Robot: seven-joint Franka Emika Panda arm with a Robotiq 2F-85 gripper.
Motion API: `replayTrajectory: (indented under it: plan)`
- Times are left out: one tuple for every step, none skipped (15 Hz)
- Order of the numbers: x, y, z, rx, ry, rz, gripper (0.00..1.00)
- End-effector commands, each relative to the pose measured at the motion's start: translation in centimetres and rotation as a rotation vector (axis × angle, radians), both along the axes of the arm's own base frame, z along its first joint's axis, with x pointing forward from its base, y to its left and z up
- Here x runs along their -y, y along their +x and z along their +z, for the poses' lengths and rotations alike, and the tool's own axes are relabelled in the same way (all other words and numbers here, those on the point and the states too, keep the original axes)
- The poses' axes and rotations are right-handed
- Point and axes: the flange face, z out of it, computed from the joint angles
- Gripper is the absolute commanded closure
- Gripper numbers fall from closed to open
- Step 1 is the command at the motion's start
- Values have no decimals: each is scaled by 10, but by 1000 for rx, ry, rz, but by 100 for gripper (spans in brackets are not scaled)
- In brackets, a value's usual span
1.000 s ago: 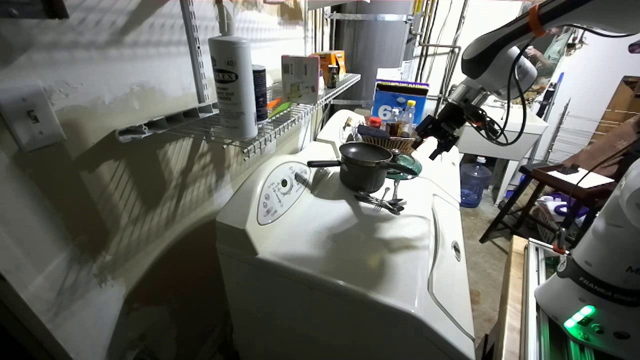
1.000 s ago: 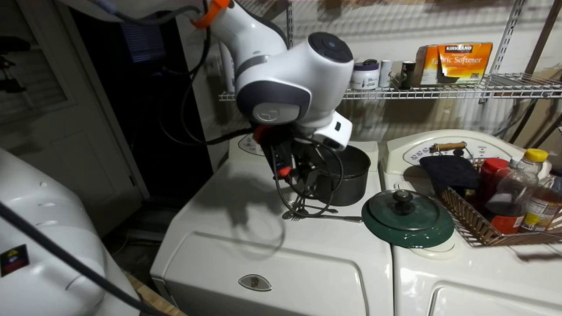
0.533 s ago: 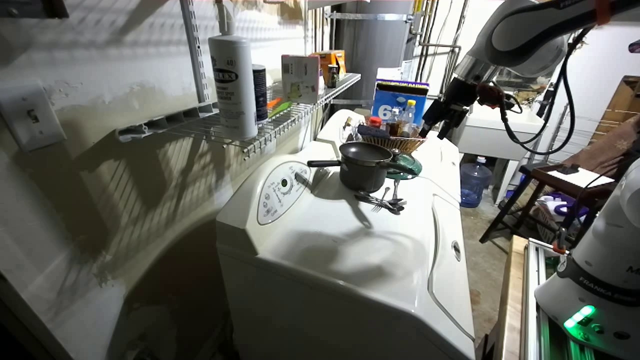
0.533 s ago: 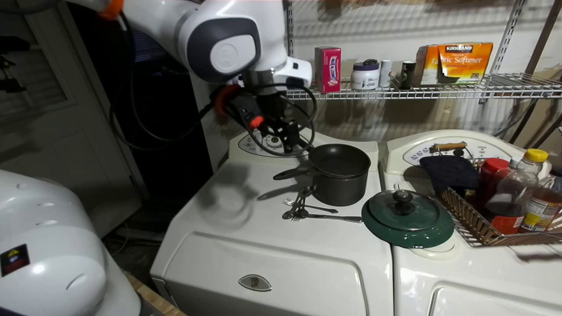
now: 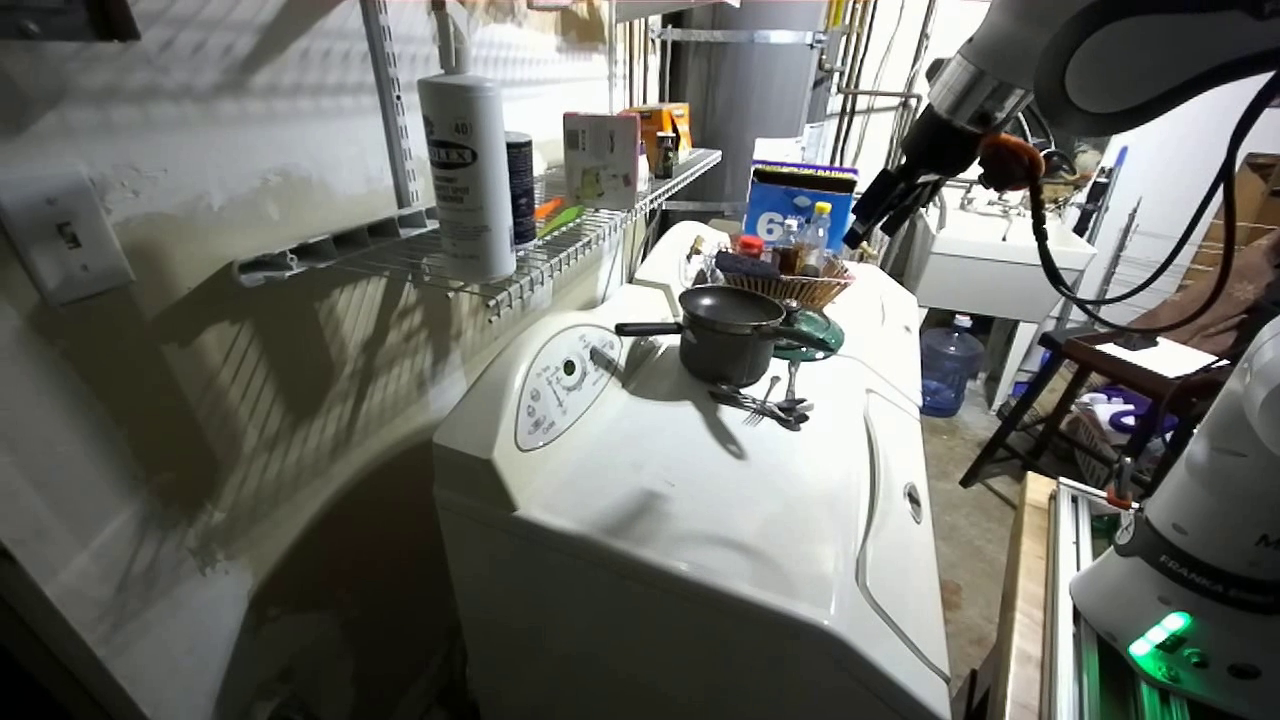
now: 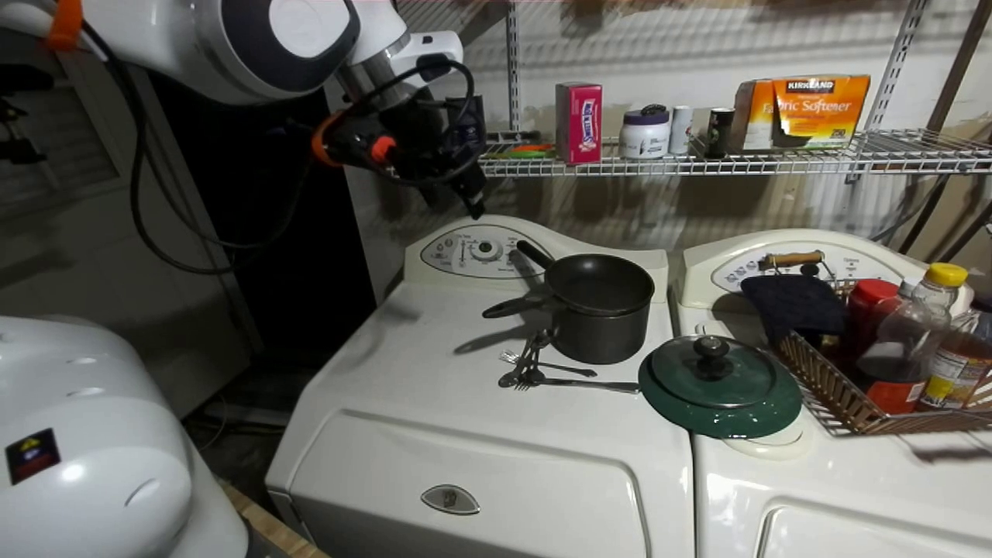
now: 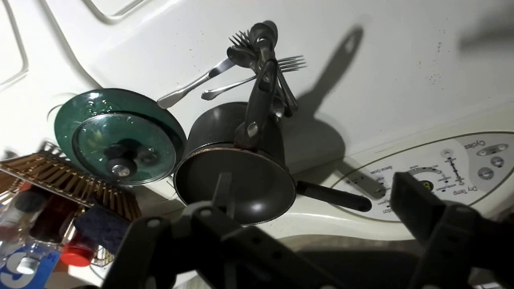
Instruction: Put the pan on the pot
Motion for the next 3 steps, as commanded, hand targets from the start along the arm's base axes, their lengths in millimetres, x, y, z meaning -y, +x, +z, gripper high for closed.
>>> replayTrajectory:
  plan:
    - [4, 1, -1, -5, 7, -6, 0]
    - [6, 2, -4, -11, 12, -10, 0]
    - [7, 2, -6, -15, 14, -10, 0]
